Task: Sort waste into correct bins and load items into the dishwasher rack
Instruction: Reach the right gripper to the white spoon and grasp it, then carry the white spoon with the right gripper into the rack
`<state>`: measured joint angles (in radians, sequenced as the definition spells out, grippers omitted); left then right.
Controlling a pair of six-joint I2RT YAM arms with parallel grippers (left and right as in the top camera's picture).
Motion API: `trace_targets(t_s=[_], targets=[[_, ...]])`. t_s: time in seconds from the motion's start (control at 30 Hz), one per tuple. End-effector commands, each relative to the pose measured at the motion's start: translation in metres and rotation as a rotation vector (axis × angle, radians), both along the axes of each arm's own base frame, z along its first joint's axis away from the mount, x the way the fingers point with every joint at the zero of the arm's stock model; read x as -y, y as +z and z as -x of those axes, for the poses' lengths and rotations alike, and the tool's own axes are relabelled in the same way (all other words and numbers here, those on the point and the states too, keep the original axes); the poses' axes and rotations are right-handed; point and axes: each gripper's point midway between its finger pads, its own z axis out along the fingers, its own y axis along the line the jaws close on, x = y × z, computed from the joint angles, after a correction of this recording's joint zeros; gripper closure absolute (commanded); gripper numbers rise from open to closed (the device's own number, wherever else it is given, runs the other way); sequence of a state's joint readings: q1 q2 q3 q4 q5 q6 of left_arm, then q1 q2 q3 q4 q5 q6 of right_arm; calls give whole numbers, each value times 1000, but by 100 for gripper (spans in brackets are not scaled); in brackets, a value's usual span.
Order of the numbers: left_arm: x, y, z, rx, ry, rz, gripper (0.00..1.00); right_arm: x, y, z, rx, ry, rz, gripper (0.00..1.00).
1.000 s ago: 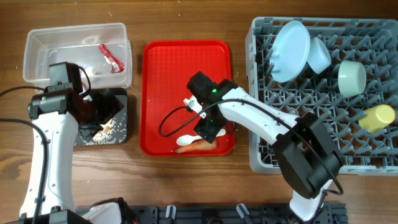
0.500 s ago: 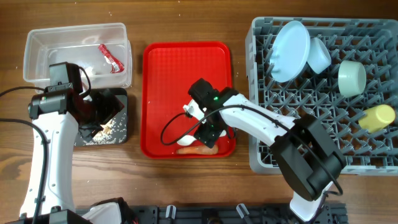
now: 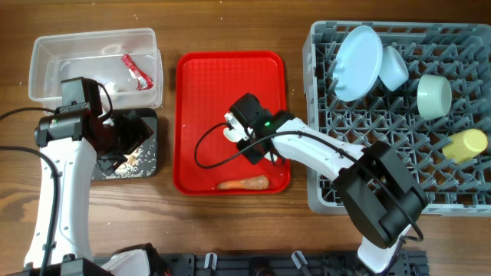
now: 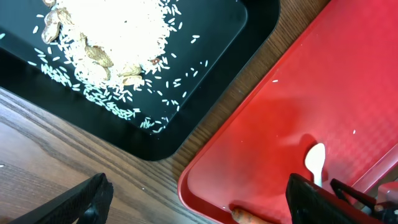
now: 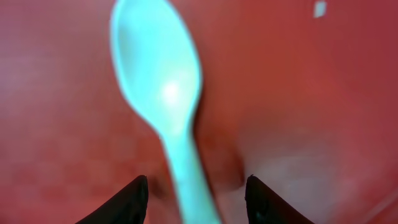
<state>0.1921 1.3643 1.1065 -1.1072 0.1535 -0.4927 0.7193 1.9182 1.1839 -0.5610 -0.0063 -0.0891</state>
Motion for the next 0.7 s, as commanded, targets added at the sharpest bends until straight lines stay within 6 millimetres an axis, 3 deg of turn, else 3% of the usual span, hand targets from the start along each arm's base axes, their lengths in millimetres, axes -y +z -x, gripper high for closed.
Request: trace_targets(t_s=[0.0,0.1,0.13,0.37,0.57,0.67], targets=[[-4,2,-2,1,21,-7,9,-5,-15,20,-103,8,-38,48],[-4,2,-2,1,21,-7,10,-1,-22,27,-123,16,-29,50],[-4,2,-2,1,21,-7,10,1,-24,29,-128,10,-25,61],[-4,2,-2,1,21,-7,9,25,-25,8,-24,-166,84,82],[-4,2,-2,0,21,-7,10,22,-22,8,-43,-217,62,90],[-4,2,-2,0,21,-7,10,17,-5,2,-26,-264,26,96]])
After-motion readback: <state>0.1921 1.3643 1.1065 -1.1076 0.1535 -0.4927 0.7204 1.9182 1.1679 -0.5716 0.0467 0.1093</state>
